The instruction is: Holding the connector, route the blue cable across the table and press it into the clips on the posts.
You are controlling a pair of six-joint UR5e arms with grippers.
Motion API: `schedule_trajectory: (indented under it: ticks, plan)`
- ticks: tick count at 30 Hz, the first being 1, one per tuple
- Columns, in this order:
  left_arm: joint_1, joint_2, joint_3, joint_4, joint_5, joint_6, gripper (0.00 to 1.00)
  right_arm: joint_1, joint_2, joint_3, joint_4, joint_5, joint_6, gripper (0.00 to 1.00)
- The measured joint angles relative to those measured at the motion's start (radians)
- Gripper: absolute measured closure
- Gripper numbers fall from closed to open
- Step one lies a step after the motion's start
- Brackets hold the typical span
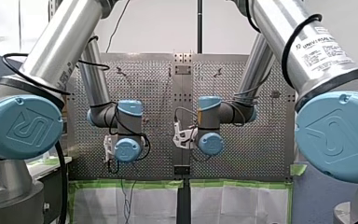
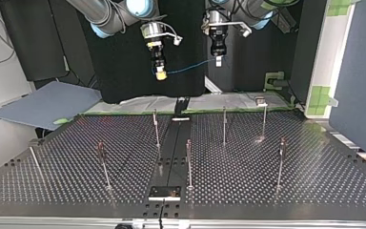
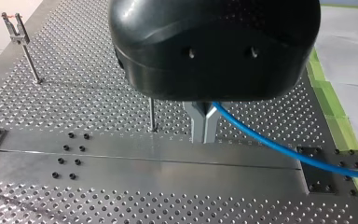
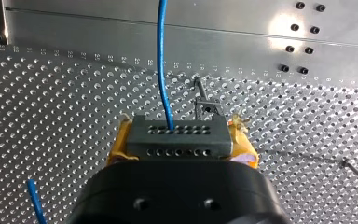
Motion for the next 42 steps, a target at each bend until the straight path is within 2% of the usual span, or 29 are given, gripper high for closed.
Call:
schedule_trajectory:
  ticks: [7,11,18,21,31,35,38,42]
  plan:
    - [0.000,0.000,0.000,0.000,0.000,0.000,1.00,0.000,0.000,-0.001,0.001,0.000,-0.001,1.00]
    - [0.000,0.000,0.000,0.000,0.000,0.000,1.00,0.010,0.019,-0.018,0.019,-0.002,-0.010,1.00]
    - [0.000,0.000,0.000,0.000,0.000,0.000,1.00,0.015,0.086,-0.084,0.086,-0.003,-0.013,1.00]
    - [0.000,0.000,0.000,0.000,0.000,0.000,1.00,0.015,0.110,-0.096,0.115,-0.003,-0.014,1.00]
    - [0.001,0.001,-0.001,0.000,0.000,-0.001,1.00,0.015,0.124,-0.101,0.215,-0.003,-0.014,1.00]
    - [0.006,0.020,-0.019,0.005,0.003,-0.008,1.00,0.018,0.124,-0.108,0.253,-0.003,-0.014,1.00]
    - [0.009,0.041,-0.029,-0.006,0.002,-0.017,1.00,0.025,0.114,-0.123,0.278,-0.004,-0.006,1.00]
    - [0.015,0.074,-0.033,-0.024,0.003,-0.040,1.00,0.032,0.082,-0.136,0.314,-0.025,0.025,1.00]
